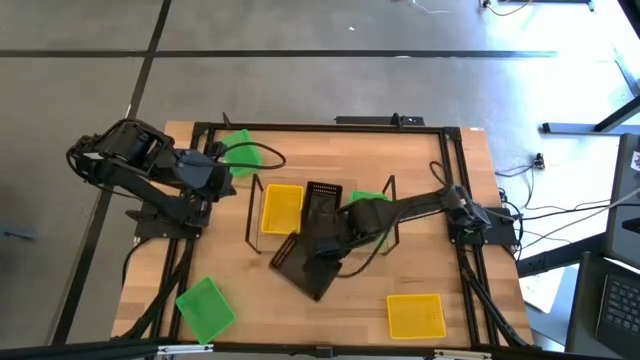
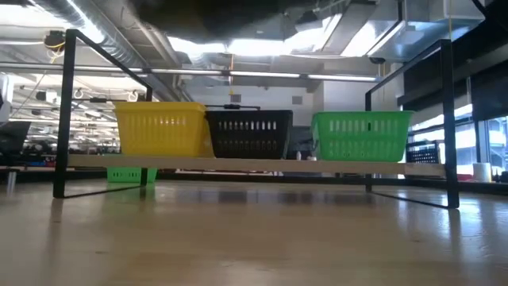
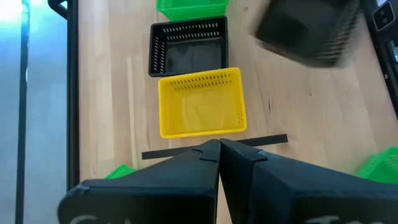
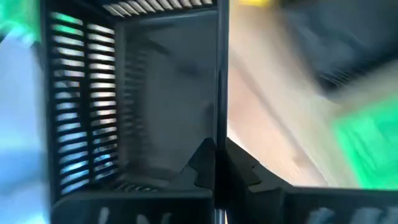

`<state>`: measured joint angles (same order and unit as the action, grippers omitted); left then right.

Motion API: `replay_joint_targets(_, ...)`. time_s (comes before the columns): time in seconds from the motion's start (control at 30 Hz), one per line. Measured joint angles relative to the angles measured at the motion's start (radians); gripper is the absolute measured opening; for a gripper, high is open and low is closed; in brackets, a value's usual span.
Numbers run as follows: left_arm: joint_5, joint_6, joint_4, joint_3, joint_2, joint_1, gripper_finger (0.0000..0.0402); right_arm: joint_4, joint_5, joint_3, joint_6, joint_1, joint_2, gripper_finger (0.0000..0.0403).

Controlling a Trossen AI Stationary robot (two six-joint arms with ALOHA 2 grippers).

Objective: Stack baskets on shelf by color
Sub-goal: Stack the black bin on top of the black bin on the shelf

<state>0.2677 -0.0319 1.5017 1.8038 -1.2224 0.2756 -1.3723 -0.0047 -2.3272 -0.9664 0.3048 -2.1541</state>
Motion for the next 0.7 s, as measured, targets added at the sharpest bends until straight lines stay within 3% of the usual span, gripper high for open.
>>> replay_joint_targets(0.13, 0.0, 0.0, 0.0, 0.0, 0.0, 0.0, 0.0, -0.106, 0.141, -0.002, -0.296, -0.003, 0.027, 0.0002)
replay_joint_targets(0.3, 0.003, 0.0, 0.0, 0.0, 0.0, 0.0, 0.0, -0.169, 0.311, -0.002, -0.534, -0.013, 0.041, 0.0002)
replay_joint_targets(0.47, 0.009, 0.014, -0.004, 0.0, 0.0, 0.0, 0.0, -0.177, 0.415, -0.002, -0.59, -0.08, 0.041, 0.0002)
replay_joint_targets(0.7, 0.009, 0.068, -0.03, 0.0, 0.0, 0.0, 0.0, -0.175, 0.381, -0.002, -0.612, -0.16, 0.041, 0.0003)
